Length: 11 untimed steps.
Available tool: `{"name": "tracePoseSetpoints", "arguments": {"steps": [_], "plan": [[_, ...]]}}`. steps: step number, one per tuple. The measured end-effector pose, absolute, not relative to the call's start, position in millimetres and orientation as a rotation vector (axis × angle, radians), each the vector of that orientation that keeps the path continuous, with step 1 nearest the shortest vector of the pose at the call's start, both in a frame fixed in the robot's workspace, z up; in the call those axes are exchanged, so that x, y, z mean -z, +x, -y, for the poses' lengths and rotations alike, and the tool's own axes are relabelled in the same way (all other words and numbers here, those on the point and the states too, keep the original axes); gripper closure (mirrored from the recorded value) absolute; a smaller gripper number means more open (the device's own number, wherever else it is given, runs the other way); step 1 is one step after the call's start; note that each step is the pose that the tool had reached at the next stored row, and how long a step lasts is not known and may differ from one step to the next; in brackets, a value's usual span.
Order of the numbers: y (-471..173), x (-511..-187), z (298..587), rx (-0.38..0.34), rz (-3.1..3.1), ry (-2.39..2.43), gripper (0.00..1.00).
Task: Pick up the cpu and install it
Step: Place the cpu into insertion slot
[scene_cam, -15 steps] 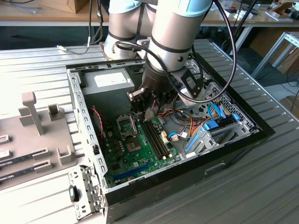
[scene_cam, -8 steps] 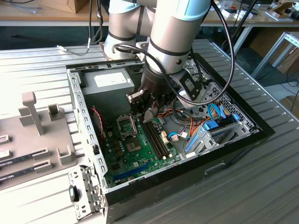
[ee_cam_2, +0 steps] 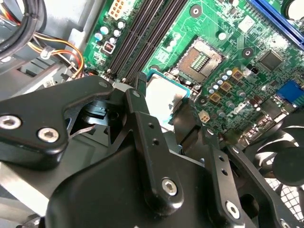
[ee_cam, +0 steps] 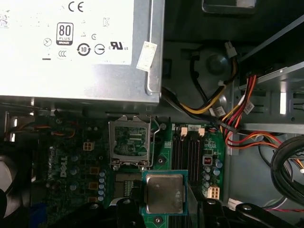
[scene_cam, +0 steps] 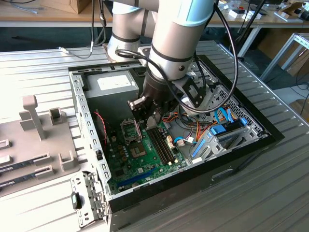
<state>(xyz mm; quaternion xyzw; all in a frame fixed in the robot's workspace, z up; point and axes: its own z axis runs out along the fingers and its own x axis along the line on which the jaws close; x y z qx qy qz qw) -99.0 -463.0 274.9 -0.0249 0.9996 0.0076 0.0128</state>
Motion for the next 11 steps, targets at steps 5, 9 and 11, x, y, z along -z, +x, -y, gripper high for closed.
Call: {"name": "tracePoseSetpoints", "arguments": {"steps": [5, 9, 11], "plan": [[-103.2, -272.2, 464.2, -0.024, -3.115, -0.078, 0.53], [-104.3, -271.1, 465.1, -0.023, -3.115, -0.078, 0.53], [-104.7, -270.6, 465.2, -0.023, -3.115, -0.078, 0.53]]}}
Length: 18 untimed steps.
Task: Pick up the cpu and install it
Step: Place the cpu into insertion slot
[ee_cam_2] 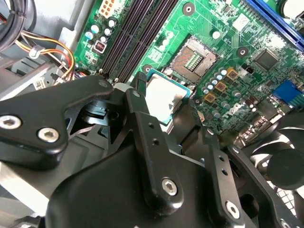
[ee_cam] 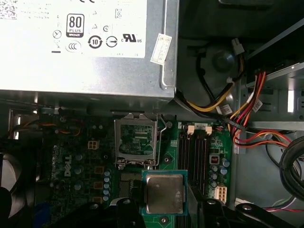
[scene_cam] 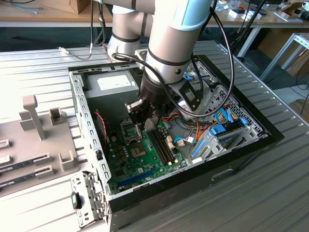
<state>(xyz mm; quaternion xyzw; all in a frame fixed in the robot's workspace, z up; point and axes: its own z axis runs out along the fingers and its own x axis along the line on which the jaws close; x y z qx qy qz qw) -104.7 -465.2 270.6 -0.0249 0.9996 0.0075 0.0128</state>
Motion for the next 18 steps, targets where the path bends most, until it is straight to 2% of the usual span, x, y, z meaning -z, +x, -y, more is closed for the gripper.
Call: {"name": "tracePoseSetpoints", "arguments": {"steps": [18], "plan": [[-125.5, -248.4, 466.4, -0.012, -3.115, -0.072, 0.53]]}}
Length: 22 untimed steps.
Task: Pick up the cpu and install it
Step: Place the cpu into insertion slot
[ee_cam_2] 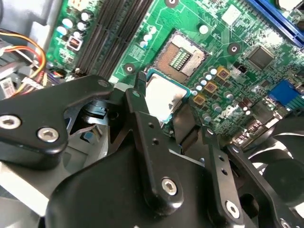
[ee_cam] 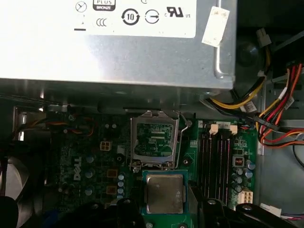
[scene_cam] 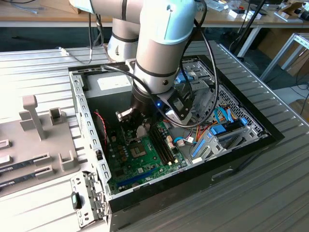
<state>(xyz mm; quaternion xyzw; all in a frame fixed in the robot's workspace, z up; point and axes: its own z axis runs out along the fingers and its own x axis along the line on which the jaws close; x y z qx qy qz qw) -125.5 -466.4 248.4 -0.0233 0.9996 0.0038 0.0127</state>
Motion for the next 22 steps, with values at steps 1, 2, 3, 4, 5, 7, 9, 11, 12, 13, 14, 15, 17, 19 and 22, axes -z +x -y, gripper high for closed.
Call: {"name": "tracePoseSetpoints", "arguments": {"steps": [1, 2, 3, 4, 5, 7, 9, 11, 12, 13, 14, 15, 17, 19, 22], "plan": [[-126.5, -245.4, 466.4, -0.012, -3.115, -0.064, 0.53], [-126.6, -243.9, 466.4, -0.011, -3.116, -0.059, 0.53], [-126.7, -241.9, 466.5, -0.011, -3.116, -0.053, 0.53], [-126.9, -239.3, 466.7, -0.010, -3.116, -0.047, 0.53], [-127.4, -235.8, 467.6, -0.010, -3.116, -0.042, 0.53], [-129.0, -230.5, 470.7, -0.009, -3.116, -0.042, 0.53], [-129.9, -225.2, 475.2, -0.008, -3.116, -0.042, 0.53], [-130.1, -221.4, 478.9, -0.008, -3.116, -0.042, 0.53], [-130.1, -220.9, 479.1, -0.008, -3.116, -0.042, 0.53], [-130.1, -220.9, 479.1, -0.008, -3.116, -0.042, 0.53], [-130.1, -220.9, 479.1, -0.008, -3.116, -0.042, 0.53], [-130.1, -220.9, 479.1, -0.008, -3.116, -0.042, 0.53], [-130.1, -220.7, 479.2, -0.008, -3.116, -0.042, 0.53], [-130.1, -220.7, 479.2, -0.008, -3.116, -0.042, 0.53], [-130.7, -219.9, 479.3, -0.008, -3.116, -0.042, 0.53]]}}
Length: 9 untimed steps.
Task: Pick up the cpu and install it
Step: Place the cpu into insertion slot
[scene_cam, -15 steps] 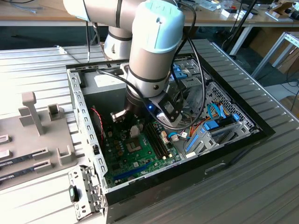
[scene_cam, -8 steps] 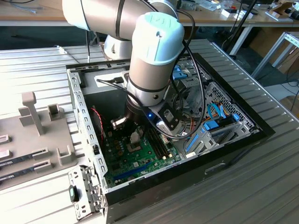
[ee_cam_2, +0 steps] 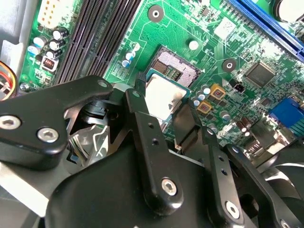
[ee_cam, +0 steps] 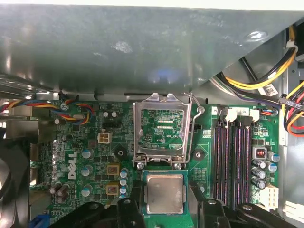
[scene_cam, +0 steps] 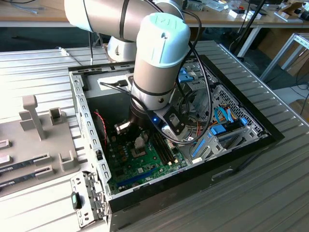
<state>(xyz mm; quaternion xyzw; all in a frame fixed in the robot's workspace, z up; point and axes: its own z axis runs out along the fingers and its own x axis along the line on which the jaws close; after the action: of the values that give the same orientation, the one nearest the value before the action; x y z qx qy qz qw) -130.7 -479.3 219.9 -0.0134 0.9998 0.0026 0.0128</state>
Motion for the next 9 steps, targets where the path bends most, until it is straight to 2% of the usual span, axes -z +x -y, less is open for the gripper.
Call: {"name": "tracePoseSetpoints", "arguments": {"steps": [9], "plan": [[-133.2, -207.8, 482.3, 0.011, -3.116, -0.025, 0.53]]}}
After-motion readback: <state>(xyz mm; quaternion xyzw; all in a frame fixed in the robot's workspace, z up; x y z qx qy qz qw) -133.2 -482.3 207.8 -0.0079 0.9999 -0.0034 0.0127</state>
